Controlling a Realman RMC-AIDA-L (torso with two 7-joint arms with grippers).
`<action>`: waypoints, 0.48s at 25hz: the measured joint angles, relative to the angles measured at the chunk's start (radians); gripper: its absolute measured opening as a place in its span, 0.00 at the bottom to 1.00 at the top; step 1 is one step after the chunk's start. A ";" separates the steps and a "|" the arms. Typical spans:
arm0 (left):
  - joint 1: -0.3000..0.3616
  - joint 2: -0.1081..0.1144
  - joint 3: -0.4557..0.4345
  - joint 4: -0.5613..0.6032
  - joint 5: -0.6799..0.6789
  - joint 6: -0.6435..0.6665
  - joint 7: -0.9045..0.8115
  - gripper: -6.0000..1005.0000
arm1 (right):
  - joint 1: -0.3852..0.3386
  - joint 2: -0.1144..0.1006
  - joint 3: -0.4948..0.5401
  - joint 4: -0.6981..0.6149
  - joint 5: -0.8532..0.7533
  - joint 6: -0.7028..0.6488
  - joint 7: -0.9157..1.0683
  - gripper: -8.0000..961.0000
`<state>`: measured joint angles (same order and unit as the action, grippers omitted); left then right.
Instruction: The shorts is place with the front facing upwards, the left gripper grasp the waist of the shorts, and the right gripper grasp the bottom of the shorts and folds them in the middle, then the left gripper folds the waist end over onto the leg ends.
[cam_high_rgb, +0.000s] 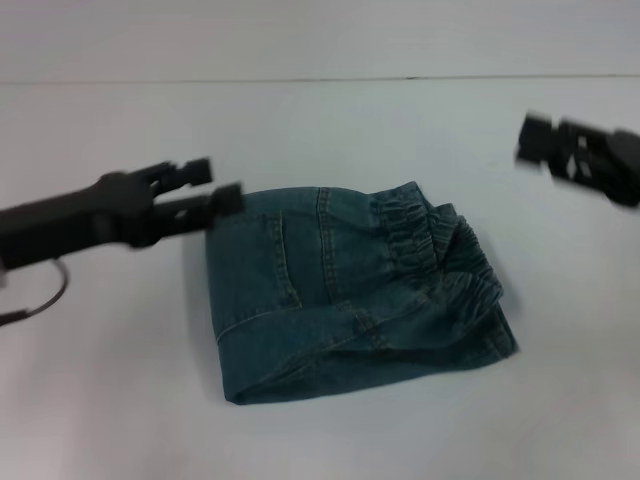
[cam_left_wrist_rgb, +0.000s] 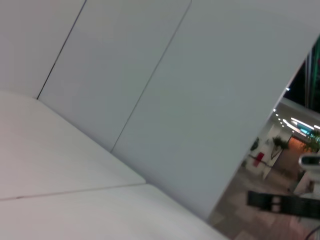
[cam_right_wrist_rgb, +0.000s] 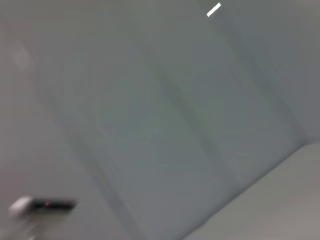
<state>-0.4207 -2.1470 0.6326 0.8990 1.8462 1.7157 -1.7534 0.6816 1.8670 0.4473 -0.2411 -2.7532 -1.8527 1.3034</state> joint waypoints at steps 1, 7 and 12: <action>0.006 0.001 -0.006 0.002 0.003 0.011 0.010 0.88 | 0.013 0.001 -0.057 -0.056 0.002 -0.061 0.018 0.47; 0.042 0.010 -0.067 0.056 0.186 0.106 0.051 0.88 | 0.032 0.016 -0.366 -0.246 0.003 -0.128 0.139 0.74; 0.057 0.005 -0.072 0.063 0.280 0.104 0.054 0.88 | 0.024 0.071 -0.458 -0.372 0.003 -0.113 0.161 0.88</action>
<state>-0.3638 -2.1424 0.5606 0.9618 2.1258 1.8196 -1.6996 0.7060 1.9379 -0.0112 -0.6131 -2.7498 -1.9652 1.4641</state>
